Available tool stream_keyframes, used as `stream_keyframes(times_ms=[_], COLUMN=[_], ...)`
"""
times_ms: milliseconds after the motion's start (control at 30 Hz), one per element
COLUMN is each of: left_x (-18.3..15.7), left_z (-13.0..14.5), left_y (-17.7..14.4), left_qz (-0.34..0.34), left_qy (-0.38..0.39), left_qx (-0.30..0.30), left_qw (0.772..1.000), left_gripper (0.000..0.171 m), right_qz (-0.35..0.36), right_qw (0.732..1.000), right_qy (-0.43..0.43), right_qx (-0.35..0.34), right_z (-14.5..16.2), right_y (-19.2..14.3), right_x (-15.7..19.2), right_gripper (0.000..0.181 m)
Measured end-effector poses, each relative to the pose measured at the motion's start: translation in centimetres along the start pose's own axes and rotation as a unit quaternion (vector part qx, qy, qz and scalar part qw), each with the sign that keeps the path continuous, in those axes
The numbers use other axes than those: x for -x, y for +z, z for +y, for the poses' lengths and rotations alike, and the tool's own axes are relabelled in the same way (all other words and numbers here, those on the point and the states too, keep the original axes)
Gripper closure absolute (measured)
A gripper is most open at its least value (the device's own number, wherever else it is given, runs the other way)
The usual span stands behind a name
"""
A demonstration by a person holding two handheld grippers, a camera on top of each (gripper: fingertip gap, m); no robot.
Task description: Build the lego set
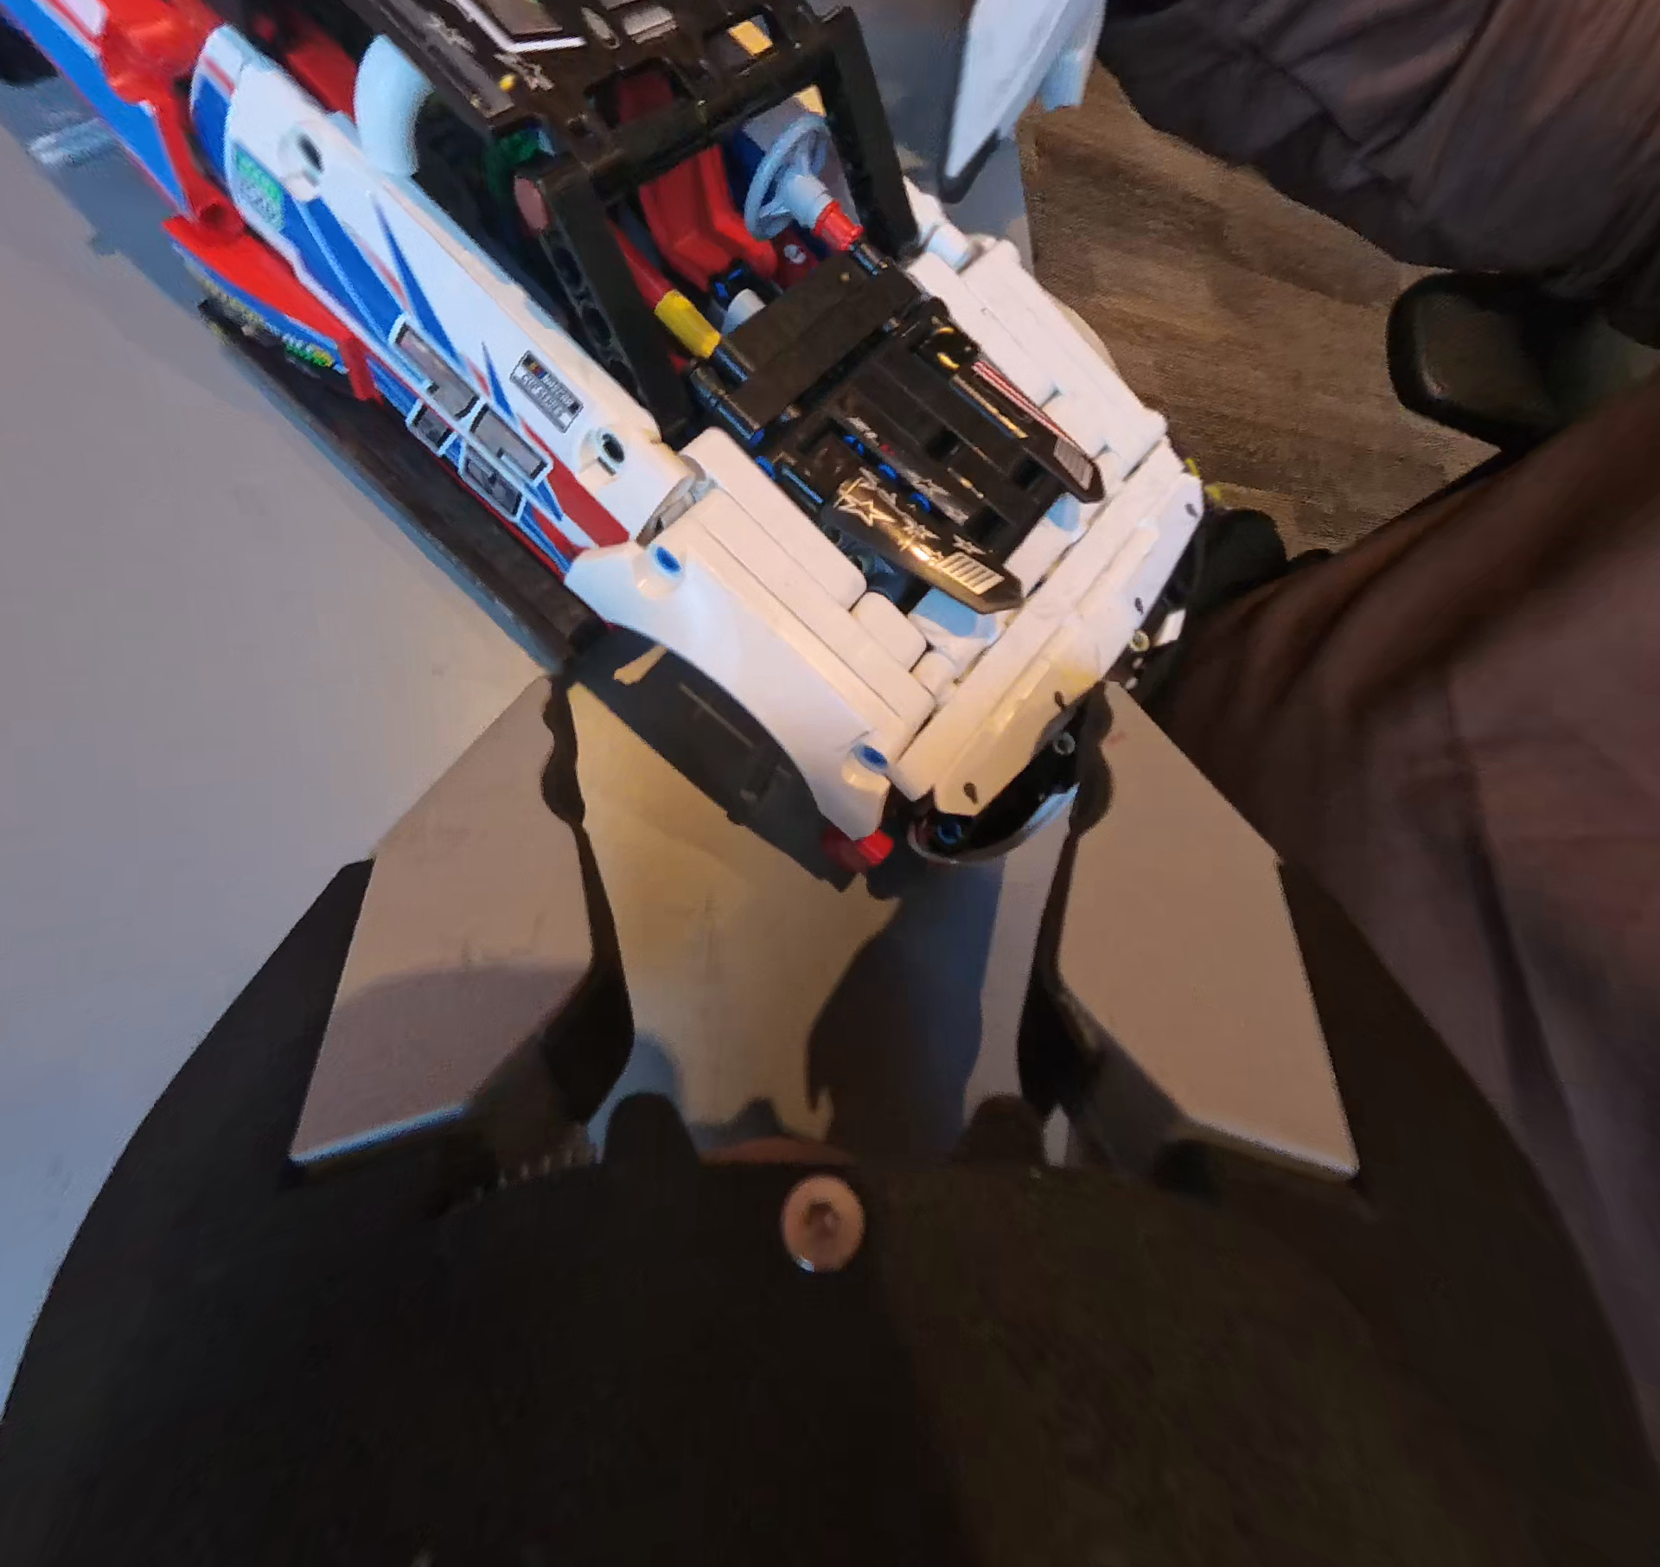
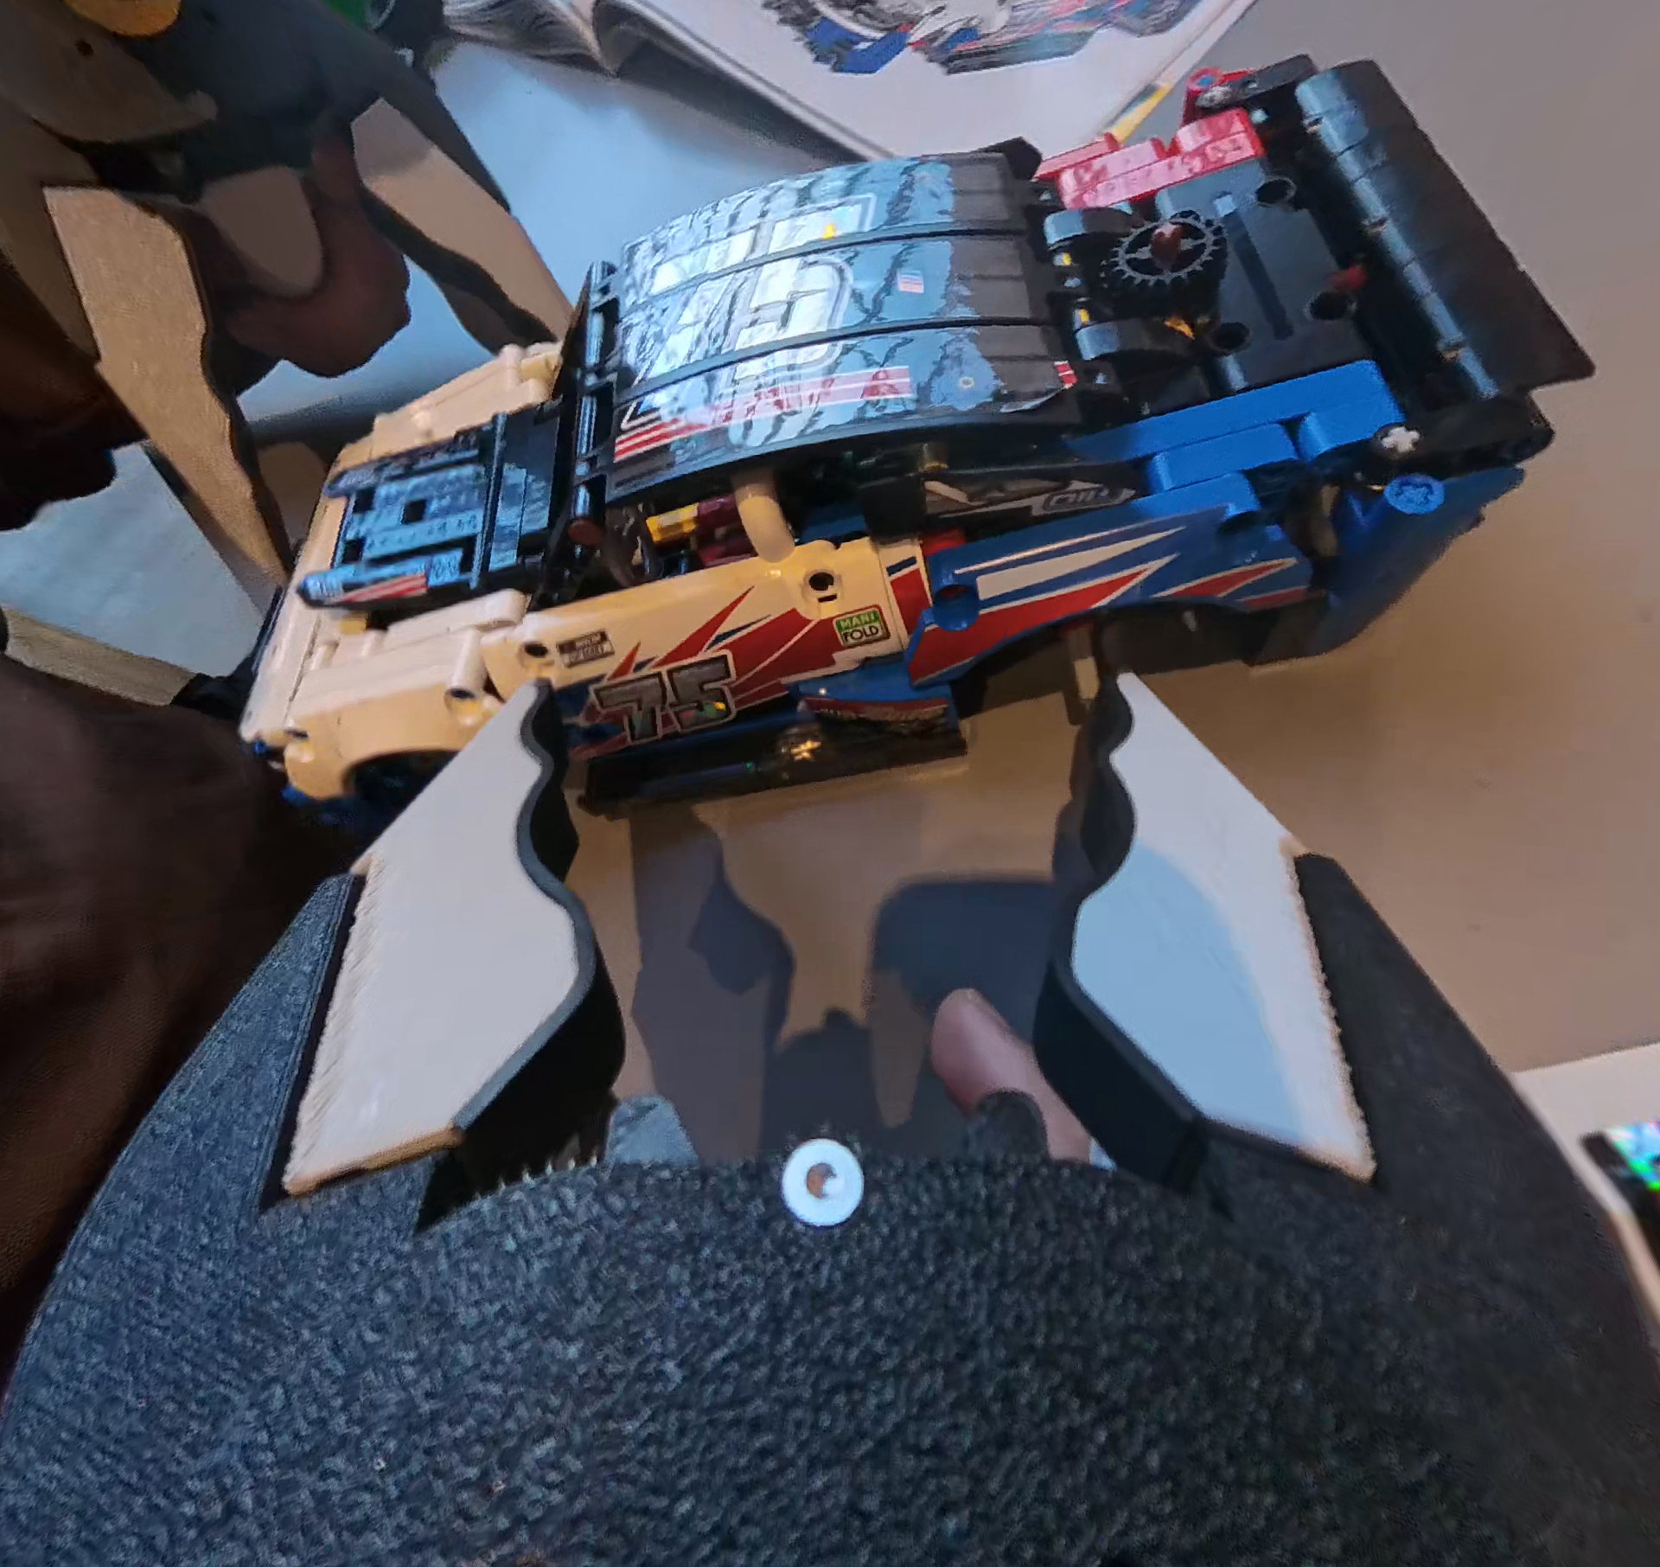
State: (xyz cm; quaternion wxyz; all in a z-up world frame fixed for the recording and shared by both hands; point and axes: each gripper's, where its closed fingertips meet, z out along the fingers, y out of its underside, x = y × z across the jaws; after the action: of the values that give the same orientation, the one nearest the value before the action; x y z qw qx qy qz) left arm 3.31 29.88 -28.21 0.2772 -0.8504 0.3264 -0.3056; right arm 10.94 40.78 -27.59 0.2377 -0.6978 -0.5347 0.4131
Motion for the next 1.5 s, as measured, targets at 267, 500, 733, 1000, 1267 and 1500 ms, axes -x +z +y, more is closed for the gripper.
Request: stream_keyframes(times_ms=[267,500,733,1000,1267,1500], left_x=[2.5,2.9,2.9,4.9,3.0,-1.0], left_z=[2.1,6.8,19.5,22.3,16.0,10.5], left_y=[-5.4,-14.0,-24.9,-24.8,-20.4,-9.6], left_qz=[-0.128,-0.301,-0.457,-0.46,-0.378,-0.261], left_qy=[-0.026,-0.099,-0.167,-0.064,-0.058,-0.018], left_qx=[-0.059,-0.107,0.046,0.159,0.05,0.016], left_qw=[0.99,0.942,0.872,0.871,0.923,0.965], left_gripper=[0.068,0.082,0.095,0.117,0.129,0.129], right_qz=[-0.018,0.011,0.042,0.013,0.014,-0.016], right_qw=[1.0,0.999,0.992,0.987,0.985,0.987], right_qy=[-0.013,-0.044,-0.111,-0.15,-0.165,-0.147], right_qx=[0.003,-0.017,-0.038,-0.056,-0.048,-0.055], right_z=[1.3,1.1,0.8,-0.7,-0.2,-0.3], right_y=[0.0,-1.8,-3.9,-4.2,-3.7,-2.4], right_x=[3.2,3.7,5.4,7.8,8.3,9.9], right_gripper=[0.066,0.083,0.088,0.087,0.086,0.087])
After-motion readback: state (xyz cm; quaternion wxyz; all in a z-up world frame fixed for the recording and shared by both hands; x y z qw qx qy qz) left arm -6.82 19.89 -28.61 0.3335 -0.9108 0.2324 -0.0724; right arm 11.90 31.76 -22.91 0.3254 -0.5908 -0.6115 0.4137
